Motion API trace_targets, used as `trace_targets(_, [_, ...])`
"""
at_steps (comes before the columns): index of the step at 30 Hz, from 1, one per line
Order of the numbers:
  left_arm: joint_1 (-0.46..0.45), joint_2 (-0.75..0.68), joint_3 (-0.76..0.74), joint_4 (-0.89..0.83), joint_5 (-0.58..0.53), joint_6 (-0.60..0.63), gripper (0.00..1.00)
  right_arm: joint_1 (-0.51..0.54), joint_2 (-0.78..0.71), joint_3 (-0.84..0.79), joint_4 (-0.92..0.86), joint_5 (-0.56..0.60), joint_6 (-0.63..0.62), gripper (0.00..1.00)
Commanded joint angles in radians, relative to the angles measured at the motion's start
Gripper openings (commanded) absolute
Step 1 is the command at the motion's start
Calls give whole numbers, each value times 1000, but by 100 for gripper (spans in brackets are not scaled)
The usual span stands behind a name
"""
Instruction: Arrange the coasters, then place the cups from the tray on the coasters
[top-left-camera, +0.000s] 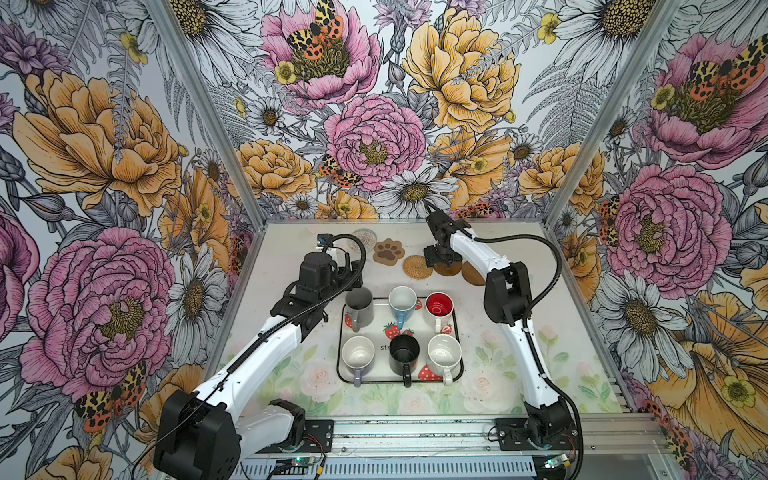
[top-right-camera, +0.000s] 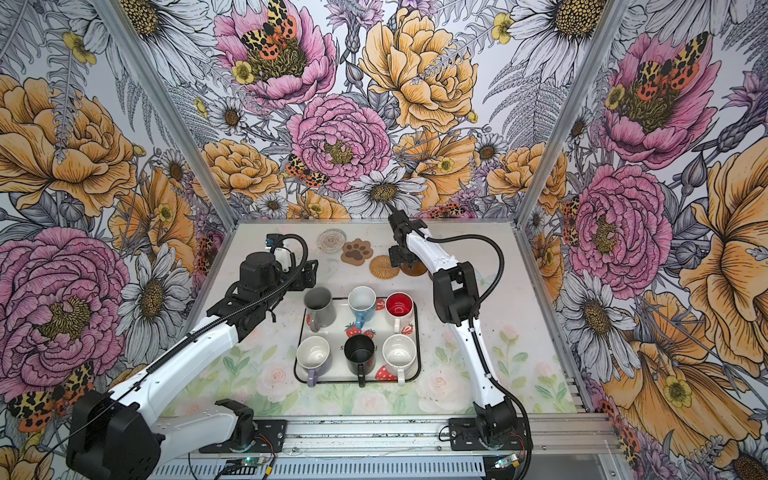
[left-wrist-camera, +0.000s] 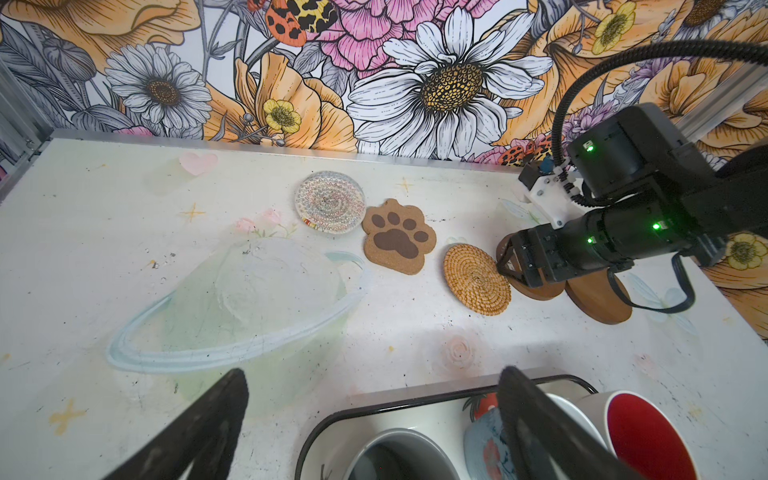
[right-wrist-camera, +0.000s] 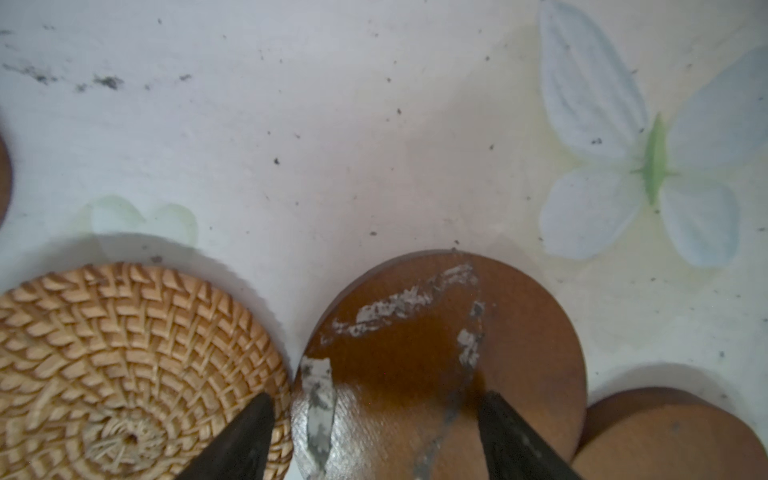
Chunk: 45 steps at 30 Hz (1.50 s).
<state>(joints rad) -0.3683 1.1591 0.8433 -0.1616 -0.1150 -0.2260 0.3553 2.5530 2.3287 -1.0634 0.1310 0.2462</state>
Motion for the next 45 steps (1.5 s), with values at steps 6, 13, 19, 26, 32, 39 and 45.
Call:
trace_targets(6, [2, -1, 42, -7, 26, 0, 94, -11, -11, -30, -105, -48, 1, 78])
trace_targets(13, [-9, 36, 125, -8, 75, -25, 91, -21, -91, 28, -105, -75, 0, 80])
trace_targets(19, [-39, 144, 262, -13, 138, -42, 81, -44, -206, 28, -106, -70, -9, 82])
trace_targets(26, [-101, 398, 545, -207, 196, 8, 65, -84, -387, -223, -18, -43, -14, 80])
trace_targets(32, [-120, 615, 729, -291, 258, 2, 39, -152, -548, -575, 171, -125, 39, 58])
trace_targets(39, [-137, 911, 1007, -416, 314, 5, 2, -198, -598, -798, 276, -177, 62, 2])
trace_targets(45, [-144, 1069, 1156, -445, 339, -11, 0, -237, -611, -875, 317, -214, 73, 0])
